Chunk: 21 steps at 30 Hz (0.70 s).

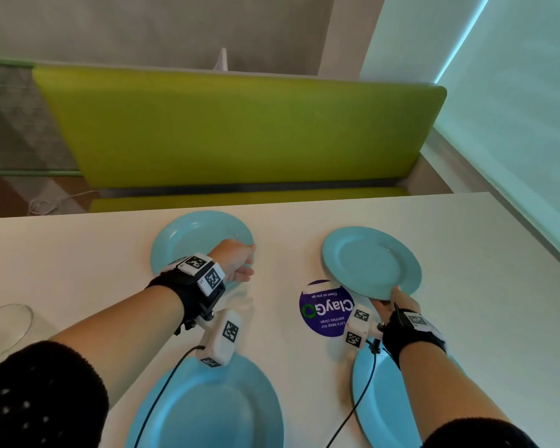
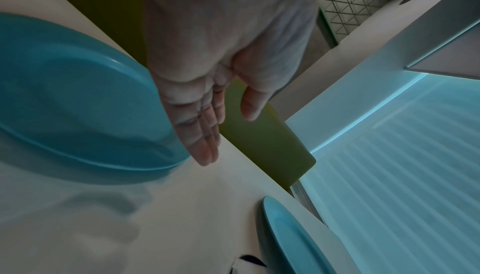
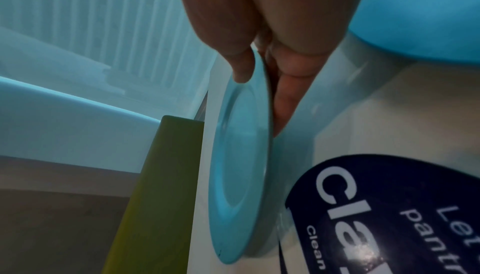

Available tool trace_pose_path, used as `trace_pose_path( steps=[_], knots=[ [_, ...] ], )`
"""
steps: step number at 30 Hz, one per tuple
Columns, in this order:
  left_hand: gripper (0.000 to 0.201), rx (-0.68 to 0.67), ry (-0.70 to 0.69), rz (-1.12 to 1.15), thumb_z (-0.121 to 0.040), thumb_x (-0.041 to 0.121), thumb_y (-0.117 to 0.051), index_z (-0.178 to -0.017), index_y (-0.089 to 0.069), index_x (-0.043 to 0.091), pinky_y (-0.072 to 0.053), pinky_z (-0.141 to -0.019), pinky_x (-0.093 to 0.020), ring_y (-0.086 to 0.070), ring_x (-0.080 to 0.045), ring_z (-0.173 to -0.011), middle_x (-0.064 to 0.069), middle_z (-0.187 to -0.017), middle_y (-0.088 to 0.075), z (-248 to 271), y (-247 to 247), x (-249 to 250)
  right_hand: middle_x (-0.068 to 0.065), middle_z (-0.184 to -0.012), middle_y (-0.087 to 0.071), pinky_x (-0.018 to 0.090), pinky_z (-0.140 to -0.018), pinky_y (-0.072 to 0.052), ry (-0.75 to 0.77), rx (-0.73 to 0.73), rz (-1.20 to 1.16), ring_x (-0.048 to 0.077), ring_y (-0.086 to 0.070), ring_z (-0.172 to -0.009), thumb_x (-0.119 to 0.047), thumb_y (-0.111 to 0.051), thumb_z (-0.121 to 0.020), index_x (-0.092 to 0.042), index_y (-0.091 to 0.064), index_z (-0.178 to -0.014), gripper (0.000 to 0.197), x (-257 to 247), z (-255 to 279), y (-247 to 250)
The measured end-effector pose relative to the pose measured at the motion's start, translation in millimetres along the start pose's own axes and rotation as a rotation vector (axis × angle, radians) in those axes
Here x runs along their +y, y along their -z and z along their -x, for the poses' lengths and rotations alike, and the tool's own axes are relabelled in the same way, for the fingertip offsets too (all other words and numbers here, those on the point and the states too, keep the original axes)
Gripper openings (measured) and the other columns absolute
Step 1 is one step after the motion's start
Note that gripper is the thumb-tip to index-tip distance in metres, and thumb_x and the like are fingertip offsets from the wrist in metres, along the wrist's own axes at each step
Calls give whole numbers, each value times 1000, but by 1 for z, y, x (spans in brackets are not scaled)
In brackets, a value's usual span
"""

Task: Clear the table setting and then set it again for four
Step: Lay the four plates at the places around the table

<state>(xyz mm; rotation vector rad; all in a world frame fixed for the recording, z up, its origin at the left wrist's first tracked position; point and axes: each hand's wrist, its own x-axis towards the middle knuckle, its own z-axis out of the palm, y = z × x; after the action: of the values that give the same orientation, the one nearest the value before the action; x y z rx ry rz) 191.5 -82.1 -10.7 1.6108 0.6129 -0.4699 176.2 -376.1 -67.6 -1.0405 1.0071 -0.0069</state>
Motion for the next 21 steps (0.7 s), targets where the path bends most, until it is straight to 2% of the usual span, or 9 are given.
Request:
trace_pose_path(
  steps=[2,4,9,12,18,21],
  knots=[
    [41,8,6,-1,-98,21,-46,-134,-39,3,-50,-62,-29,-53,-18,-66,-5,-84,-49,-1,0,-1,28,-136,-47,53,-101,-43,-2,16,-26,42,-49,-124,-14,-47,-98,6,-39,-136,43,1,-2,-7],
    [45,16,16,4,-98,20,-47,-138,-36,2,-50,-62,-29,-53,-18,-65,-5,-84,-49,-3,2,-3,30,-134,-48,56,-99,-44,-10,4,-33,44,-51,-120,-15,-51,-97,6,-39,-136,46,2,-3,-13],
    [43,40,33,-8,-98,21,-48,-135,-40,1,-50,-58,-27,-53,-17,-64,-5,-84,-50,-5,11,-2,28,-135,-48,52,-99,-45,-28,-19,1,43,-52,-119,-18,-56,-94,4,-39,-136,51,5,-9,-23],
    [43,54,38,5,-97,21,-48,-134,-41,1,-50,-62,-29,-53,-18,-66,-5,-85,-51,-7,17,-3,28,-133,-50,48,-99,-47,-23,-24,18,41,-54,-118,-19,-58,-93,4,-40,-135,51,5,-12,-28],
    [39,68,46,23,-97,20,-48,-131,-42,1,-50,-61,-29,-53,-18,-63,-6,-86,-50,-9,22,-4,25,-123,-58,41,-92,-53,-15,-24,67,34,-61,-92,-27,-63,-89,-3,-46,-133,53,6,-10,-38],
    [40,70,41,30,-97,20,-48,-131,-42,1,-50,-63,-30,-53,-18,-64,-6,-86,-51,-11,23,-3,24,-123,-57,38,-90,-53,-18,-20,107,33,-61,-94,-29,-63,-89,-4,-44,-134,56,5,-11,-44]
  ],
)
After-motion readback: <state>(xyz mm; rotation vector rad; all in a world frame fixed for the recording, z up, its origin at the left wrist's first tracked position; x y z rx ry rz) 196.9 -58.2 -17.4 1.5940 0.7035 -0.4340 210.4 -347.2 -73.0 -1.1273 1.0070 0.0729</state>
